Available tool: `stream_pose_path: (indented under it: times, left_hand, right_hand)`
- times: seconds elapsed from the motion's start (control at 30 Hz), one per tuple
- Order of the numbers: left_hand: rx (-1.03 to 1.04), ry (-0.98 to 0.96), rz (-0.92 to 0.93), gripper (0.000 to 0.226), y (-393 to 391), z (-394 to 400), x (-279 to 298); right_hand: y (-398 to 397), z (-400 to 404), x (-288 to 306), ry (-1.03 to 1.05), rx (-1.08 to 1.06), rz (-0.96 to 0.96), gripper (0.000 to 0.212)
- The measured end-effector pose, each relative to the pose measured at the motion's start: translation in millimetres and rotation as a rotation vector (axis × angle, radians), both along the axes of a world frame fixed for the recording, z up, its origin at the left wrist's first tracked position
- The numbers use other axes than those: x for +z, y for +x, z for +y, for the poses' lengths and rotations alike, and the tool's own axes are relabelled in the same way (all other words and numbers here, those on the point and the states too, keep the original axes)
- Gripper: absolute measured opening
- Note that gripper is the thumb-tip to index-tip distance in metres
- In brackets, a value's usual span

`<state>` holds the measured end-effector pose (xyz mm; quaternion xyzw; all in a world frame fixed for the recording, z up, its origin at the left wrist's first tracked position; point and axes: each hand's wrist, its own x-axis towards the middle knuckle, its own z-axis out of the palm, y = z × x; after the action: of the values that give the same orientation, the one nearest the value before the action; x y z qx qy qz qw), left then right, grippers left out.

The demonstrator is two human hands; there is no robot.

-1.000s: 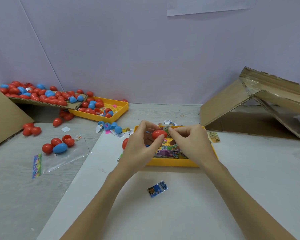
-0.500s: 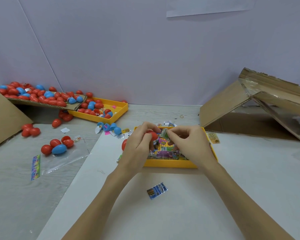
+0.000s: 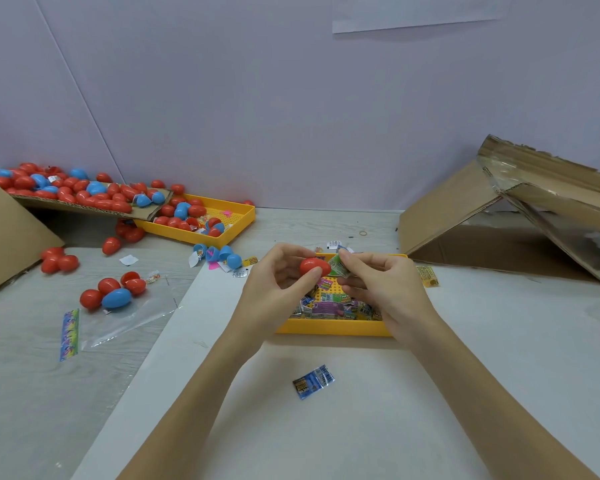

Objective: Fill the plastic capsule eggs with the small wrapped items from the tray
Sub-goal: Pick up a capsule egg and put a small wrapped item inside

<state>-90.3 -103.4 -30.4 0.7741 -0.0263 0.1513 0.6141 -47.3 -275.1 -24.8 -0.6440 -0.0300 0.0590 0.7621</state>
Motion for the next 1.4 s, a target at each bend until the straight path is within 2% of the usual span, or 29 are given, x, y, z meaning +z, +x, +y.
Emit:
stream_pose_path:
  times: [0.17,0.33,0.53,0.67,0.93,1.4]
  left_hand:
    - [-0.001,-0.042,-0.010,0.021,0.1,-3.2,-0.2]
    - [0.037,-0.034,-0.011,0.023,0.6,-3.2,-2.2]
    - [0.025,-0.093,-0.058,0.027,-0.2,-3.1,-2.6]
    - [0.046,-0.064,-0.092,0.028,0.4,-5.2,-2.8]
    - [0.094,-0.031,-0.128,0.035,-0.1,-3.6,-1.1]
    - [0.093,-0.076,-0.107,0.028,-0.5,0.1,1.3]
  right_hand:
    - [-1.3,1.1,0.1,-0.059,-0.029,-0.037,0.021]
    - [-2.4,2.2,1.0,-0.067,0.017,-0.027,0.025]
    - [-3.0,1.6,-1.3,-0.077,0.109,-0.064,0.019]
    - [-2.0,4.1,-1.8,0.000,0.094,-0.052,0.023]
    - [-4.0,7.7,-3.0,-0.058,0.049,-0.246,0.031]
    - [-4.1,10.7,-5.8,-0.062,0.054,-0.337,0.031]
